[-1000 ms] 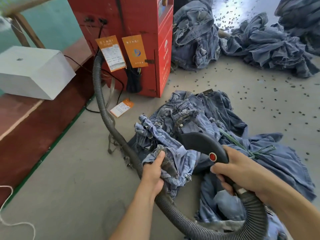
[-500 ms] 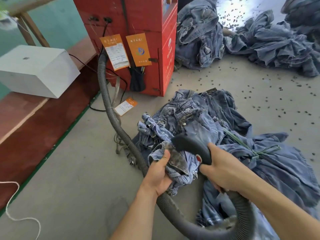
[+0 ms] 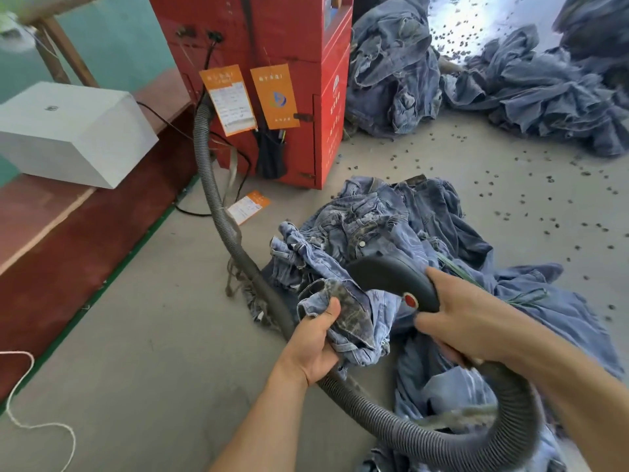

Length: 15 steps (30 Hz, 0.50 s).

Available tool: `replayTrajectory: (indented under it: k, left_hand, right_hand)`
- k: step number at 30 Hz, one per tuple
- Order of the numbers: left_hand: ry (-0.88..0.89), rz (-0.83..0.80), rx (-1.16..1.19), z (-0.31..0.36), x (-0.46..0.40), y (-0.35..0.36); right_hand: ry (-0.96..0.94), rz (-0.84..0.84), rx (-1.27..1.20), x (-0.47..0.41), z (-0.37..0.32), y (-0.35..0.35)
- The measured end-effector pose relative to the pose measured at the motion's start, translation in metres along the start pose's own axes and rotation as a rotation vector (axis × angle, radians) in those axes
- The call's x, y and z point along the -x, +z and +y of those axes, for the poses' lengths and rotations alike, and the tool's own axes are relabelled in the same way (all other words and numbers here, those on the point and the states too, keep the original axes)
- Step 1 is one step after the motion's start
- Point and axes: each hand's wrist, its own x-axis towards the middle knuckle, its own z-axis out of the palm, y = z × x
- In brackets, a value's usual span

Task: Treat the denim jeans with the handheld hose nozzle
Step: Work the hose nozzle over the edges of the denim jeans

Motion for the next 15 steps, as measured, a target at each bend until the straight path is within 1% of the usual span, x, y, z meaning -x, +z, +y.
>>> replayTrajectory:
  k: [3, 5, 6, 10, 14, 15]
  left_hand:
    - [-0.009, -0.019, -0.046, 0.004, -0.002, 0.002]
    - [-0.028, -0.013, -0.075, -0.001, -0.002, 0.001]
    - [-0.032, -0.006, -0.082, -0.004, 0.000, 0.000]
    - [-0.018, 0.027, -0.130, -0.004, -0.001, 0.000]
    - [0.014, 0.069, -0.243, 0.007, -0.004, -0.002]
    - [0.012, 0.081, -0.283, 0.006, -0.005, -0.003]
  right_hand:
    - [0.014, -0.074, 0.114, 0.011, -0.004, 0.005]
    - [0.008, -0.080, 0.195, -0.004, -0.013, 0.011]
    - [0.009, -0.070, 0.195, -0.013, -0.018, 0.012]
    - [0.027, -0.037, 0.015, -0.018, -0.016, -0.007]
    - [0.080, -0.194, 0.007, -0.005, -0.015, -0.009]
    - [0.087, -0.203, -0.019, -0.010, -0.019, -0.006]
